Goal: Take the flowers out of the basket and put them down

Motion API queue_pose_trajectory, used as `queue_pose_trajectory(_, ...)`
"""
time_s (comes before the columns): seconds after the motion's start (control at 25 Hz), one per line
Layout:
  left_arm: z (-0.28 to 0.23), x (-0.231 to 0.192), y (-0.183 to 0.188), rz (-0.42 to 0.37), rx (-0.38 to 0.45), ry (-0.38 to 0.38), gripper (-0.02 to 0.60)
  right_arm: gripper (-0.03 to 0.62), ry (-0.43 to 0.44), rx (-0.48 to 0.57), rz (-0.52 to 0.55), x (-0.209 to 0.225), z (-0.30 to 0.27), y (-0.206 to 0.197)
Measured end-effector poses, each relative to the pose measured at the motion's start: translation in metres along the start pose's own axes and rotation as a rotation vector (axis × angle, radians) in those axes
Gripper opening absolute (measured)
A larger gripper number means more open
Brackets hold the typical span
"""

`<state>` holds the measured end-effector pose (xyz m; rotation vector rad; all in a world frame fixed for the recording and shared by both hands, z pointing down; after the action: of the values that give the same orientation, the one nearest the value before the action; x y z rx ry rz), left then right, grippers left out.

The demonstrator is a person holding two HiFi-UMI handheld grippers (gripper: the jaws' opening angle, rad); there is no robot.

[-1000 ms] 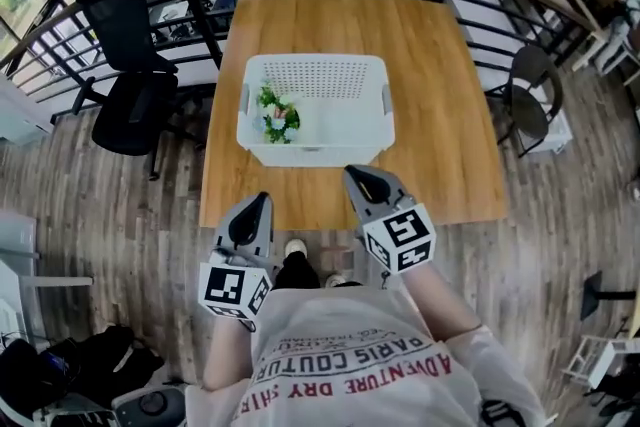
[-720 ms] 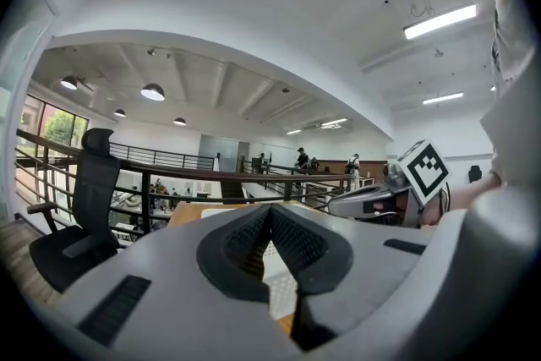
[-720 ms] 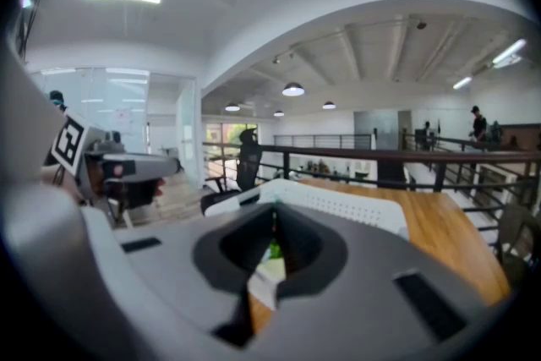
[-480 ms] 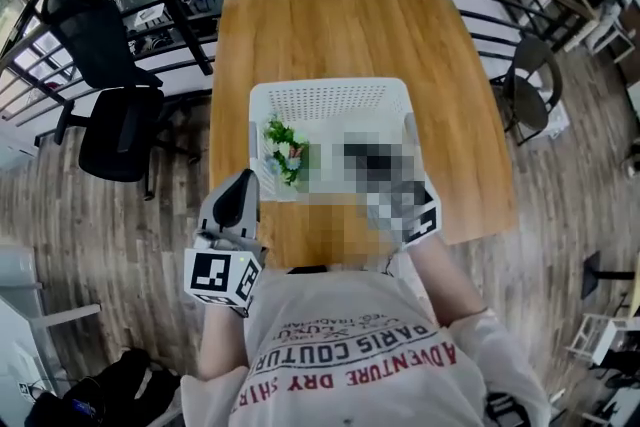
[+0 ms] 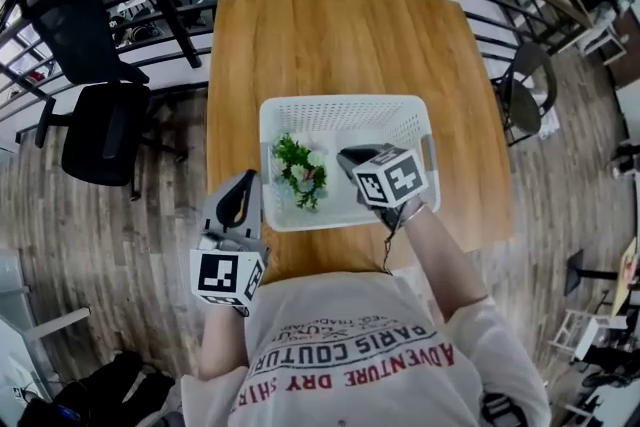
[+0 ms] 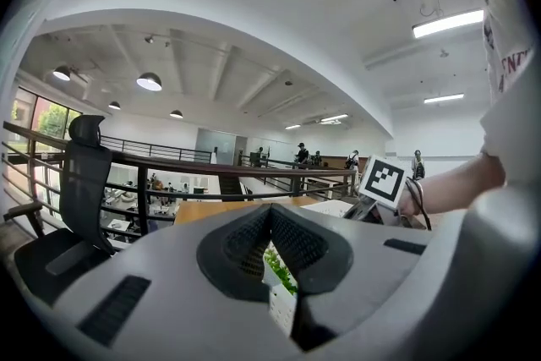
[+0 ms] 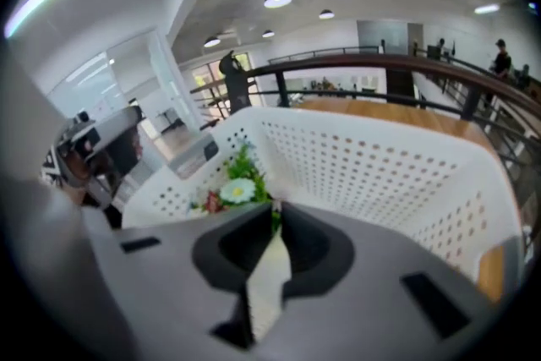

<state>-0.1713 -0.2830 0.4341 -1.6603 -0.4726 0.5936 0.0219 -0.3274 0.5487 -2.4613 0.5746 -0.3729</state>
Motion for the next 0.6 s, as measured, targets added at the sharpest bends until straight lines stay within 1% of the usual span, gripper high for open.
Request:
queue_pose_trajectory(0.04, -0.002, -0.003, -0.002, 0.011, 0.003, 0.001, 0.026, 0.049, 0.009, -0.029, -0.015, 0.003, -0.009, -0.002)
queue_pose_trajectory(0.08, -0.004, -0.006, -0.004, 0.025, 0.006, 0.002, 0.026, 0.105, 0.016, -0.058, -0.02, 0.005, -0.018, -0.005)
queue_pose_trajectory(0.12, -0.005, -0.009, -0.006, 0.041, 0.008, 0.004, 0.026, 0.123, 0.019, -0.087, -0.018, 0.007, -0.027, -0.007)
queue_pose_trajectory(0.24, -0.01, -0.016, -0.017, 0.076, 0.004, 0.009, 0.026, 0.127, 0.017, -0.159, -0.002, 0.01, -0.053, -0.015)
queue_pose_trajectory(0.36, -0.014, -0.021, -0.026, 0.078, -0.01, 0.009, 0.026, 0.127, 0.026, -0.22, -0.006, 0.011, -0.074, -0.023)
queue_pose_trajectory(0.6, -0.019, -0.03, -0.036, 0.091, -0.036, 0.017, 0.026, 0.133, 0.031, -0.272, -0.024, 0.007, -0.098, -0.03)
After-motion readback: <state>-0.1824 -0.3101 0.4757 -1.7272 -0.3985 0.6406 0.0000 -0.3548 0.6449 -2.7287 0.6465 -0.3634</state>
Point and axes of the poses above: the fingertips, and each gripper's own axes: z backward along the fingers, x to its right, y out of its top, the point moved 3 cm from there along z, backward along the fingers, and after that the axes turned 7 degrees about -y, right-handed, at the moved point
